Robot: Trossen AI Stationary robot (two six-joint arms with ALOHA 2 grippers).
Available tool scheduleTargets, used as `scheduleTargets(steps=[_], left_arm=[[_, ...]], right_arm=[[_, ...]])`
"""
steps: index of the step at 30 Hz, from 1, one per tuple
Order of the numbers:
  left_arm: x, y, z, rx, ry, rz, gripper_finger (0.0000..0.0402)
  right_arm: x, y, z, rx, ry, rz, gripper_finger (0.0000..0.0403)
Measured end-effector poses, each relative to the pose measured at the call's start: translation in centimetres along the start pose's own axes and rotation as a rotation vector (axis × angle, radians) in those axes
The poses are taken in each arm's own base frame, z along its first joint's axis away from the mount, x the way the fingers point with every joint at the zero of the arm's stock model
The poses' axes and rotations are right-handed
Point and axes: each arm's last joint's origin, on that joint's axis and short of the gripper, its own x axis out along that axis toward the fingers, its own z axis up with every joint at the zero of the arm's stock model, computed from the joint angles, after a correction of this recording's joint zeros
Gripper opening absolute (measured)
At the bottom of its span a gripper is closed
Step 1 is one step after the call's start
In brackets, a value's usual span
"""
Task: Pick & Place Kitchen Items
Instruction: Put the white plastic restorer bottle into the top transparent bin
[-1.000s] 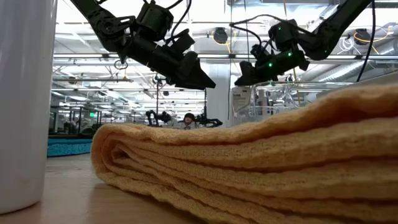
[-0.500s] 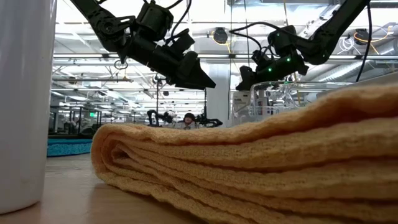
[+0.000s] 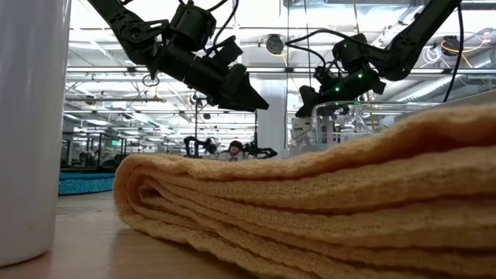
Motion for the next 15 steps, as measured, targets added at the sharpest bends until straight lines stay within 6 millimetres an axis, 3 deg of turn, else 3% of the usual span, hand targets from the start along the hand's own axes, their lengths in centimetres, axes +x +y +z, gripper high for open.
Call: scheduleTargets(steps=[15], left_arm=[[0.00,0.00,0.00,0.000,0.000,0.000,0.0363]], right_arm=[[0.29,0.05,-0.24,0.009,-0.004,0.004,0.0083]])
